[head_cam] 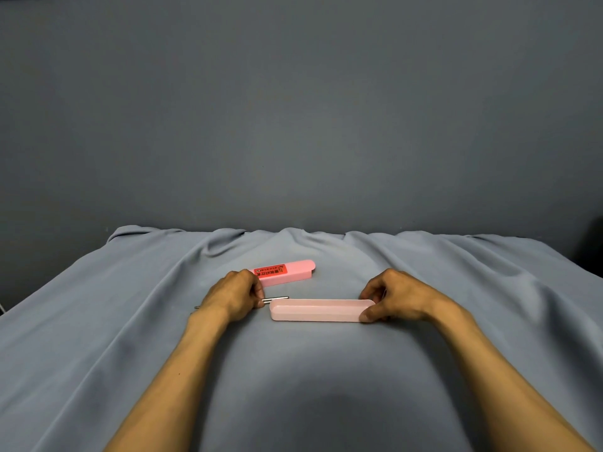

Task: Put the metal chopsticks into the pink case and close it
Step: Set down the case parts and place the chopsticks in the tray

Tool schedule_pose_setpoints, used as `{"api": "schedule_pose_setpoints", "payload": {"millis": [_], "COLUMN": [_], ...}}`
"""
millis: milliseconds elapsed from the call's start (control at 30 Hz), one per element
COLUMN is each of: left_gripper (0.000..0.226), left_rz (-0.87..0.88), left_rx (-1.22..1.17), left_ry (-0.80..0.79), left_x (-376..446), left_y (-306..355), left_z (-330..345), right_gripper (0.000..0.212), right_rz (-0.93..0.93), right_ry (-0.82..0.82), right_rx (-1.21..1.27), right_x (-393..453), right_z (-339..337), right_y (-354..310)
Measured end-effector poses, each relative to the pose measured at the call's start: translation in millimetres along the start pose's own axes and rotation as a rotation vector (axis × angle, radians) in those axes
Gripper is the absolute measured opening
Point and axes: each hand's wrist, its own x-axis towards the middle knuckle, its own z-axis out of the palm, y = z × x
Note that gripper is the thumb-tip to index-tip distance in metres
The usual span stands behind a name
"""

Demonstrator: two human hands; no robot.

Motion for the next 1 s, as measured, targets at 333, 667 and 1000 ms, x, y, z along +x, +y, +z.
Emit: {"api": "schedule_pose_setpoints", "payload": {"millis": [333,667,1000], "left_gripper": [0.017,0.015,0.017], "left_rz": [-0.068,0.159,0.268], "left_rx": [0.083,-0.341,-0.364], "left_ry": [0.26,0.155,0.081], "left_x": [-5,-8,-18], "left_y": [8,58,89], "left_z": [-8,-13,2], "right_gripper": [0.043,0.013,0.005], "right_rz": [-0.027,-0.264,-0.302], "right_ry": [0.187,0.316,0.288], "right_rx": [-0.022,0.666,0.79], "right_x": [0,3,6], "right_z": [-3,10,25], "right_y": [-1,-32,-46]}}
